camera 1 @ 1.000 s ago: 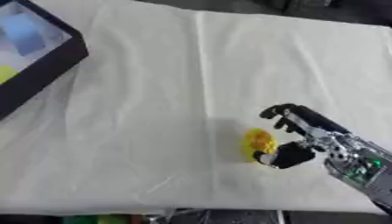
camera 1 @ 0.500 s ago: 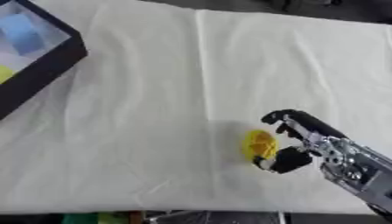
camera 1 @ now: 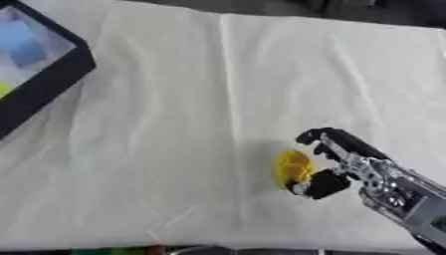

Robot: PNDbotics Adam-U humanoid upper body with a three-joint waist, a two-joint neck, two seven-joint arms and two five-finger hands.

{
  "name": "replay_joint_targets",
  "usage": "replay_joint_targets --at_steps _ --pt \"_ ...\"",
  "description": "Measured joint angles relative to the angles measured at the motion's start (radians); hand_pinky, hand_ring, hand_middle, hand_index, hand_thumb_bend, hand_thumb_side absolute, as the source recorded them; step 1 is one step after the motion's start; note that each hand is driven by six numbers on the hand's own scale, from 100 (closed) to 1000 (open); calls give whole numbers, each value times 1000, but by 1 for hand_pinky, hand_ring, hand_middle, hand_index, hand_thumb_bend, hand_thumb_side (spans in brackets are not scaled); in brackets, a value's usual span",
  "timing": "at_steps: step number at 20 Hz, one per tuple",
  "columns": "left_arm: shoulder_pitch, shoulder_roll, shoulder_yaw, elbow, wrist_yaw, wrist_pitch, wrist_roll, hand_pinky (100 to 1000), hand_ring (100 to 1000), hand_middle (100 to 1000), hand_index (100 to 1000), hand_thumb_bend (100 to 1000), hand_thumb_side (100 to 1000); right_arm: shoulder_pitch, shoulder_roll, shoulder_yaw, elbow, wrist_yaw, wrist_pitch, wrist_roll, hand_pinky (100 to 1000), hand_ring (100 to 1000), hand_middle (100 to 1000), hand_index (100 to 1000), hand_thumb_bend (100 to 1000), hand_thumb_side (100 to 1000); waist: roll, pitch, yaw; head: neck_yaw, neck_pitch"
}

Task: Pick up the objects with one hand, pass them to the other hand, and then place them into the box on the other side of the table.

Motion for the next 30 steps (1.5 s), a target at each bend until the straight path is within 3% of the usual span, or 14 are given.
replay_joint_targets --at_steps 4,8,10,20,26,30 --pt "0 0 6 0 0 -4 4 974 1000 625 853 100 747 20 0 -13 0 0 0 0 789 787 738 799 347 117 4 13 16 -19 -11" --pt "0 0 7 -2 0 -5 6 973 1000 625 852 100 746 30 0 -20 0 -3 2 -7 777 750 585 662 150 127 6 13 16 -23 -12" --pt "0 0 7 -2 0 -6 6 973 1000 625 852 100 746 29 0 -20 0 -12 2 -11 764 727 553 625 109 117 6 13 16 -22 -12" --pt "1 0 9 -2 1 -10 7 970 1000 624 850 100 738 4 0 -36 0 -89 -10 -59 697 623 481 541 100 100 21 8 3 -8 -10" --pt "-3 0 11 -5 8 -19 5 964 1000 625 845 100 729 -49 0 -107 0 -99 -78 -127 586 551 462 521 100 100 41 -6 -10 16 -10" --pt "-40 1 -6 -5 12 -15 -17 958 1000 627 849 100 738 -79 0 -153 0 -80 -140 -189 564 537 465 524 100 100 55 -9 -15 30 -10"
